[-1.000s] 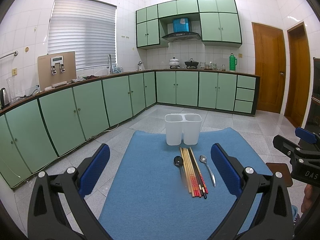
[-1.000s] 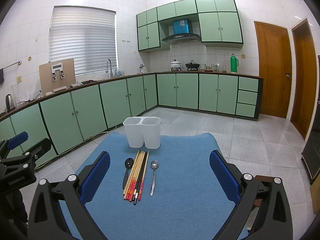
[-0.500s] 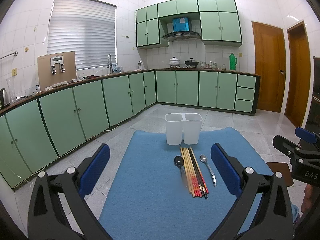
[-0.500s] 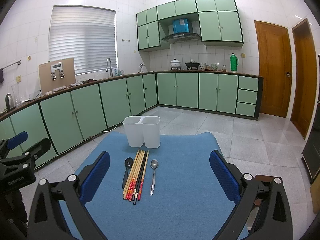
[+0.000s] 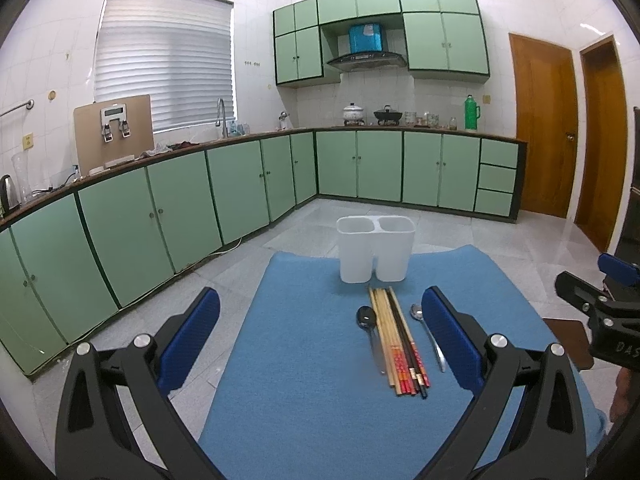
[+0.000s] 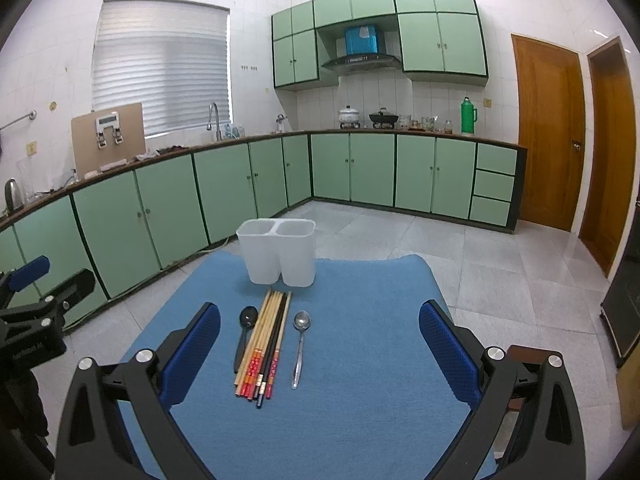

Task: Organize utensils
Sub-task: 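Grasp the black spoon with the left tool while the right tool grasps the silver spoon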

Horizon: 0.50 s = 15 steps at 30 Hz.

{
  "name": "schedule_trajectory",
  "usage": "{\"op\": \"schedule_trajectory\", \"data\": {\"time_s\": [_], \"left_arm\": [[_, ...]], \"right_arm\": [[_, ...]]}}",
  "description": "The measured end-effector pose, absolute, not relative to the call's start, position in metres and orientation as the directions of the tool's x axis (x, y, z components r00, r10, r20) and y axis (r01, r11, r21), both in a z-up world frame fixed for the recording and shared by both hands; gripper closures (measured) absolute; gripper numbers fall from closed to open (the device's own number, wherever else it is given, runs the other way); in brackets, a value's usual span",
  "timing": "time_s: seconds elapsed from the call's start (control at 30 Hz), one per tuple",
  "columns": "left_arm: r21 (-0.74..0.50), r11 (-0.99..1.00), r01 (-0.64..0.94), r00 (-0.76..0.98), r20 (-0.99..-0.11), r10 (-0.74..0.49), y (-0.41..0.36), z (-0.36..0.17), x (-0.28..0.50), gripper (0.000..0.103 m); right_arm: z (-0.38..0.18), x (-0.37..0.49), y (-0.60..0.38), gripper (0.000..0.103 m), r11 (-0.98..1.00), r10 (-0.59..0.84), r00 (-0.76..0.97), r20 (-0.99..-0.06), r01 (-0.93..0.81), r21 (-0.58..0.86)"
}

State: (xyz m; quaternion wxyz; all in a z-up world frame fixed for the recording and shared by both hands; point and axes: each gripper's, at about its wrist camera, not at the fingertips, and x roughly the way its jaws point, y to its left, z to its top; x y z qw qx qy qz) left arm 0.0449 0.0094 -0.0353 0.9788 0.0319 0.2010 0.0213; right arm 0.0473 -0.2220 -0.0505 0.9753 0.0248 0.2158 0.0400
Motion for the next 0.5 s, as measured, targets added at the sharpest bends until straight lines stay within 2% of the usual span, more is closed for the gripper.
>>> {"op": "schedule_trajectory", "data": {"time_s": [0.4,0.5], "left_arm": [[0.098,0.994,-0.048,0.845,-0.527,0.093,0.021,-0.084,0.144,0.005],[0.097,0.995,-0.036,0.819,-0.568,0.084,0.020,-0.101,0.170,0.005]], "right_arm": [[-0.096,0.154,-0.218,0.006,0.989,0.143,0.796,-0.588,-0.098,0.107],[-0.116,0.187,-0.215,0.012,0.986,0.164,0.750,-0.641,-0.111,0.122]]}}
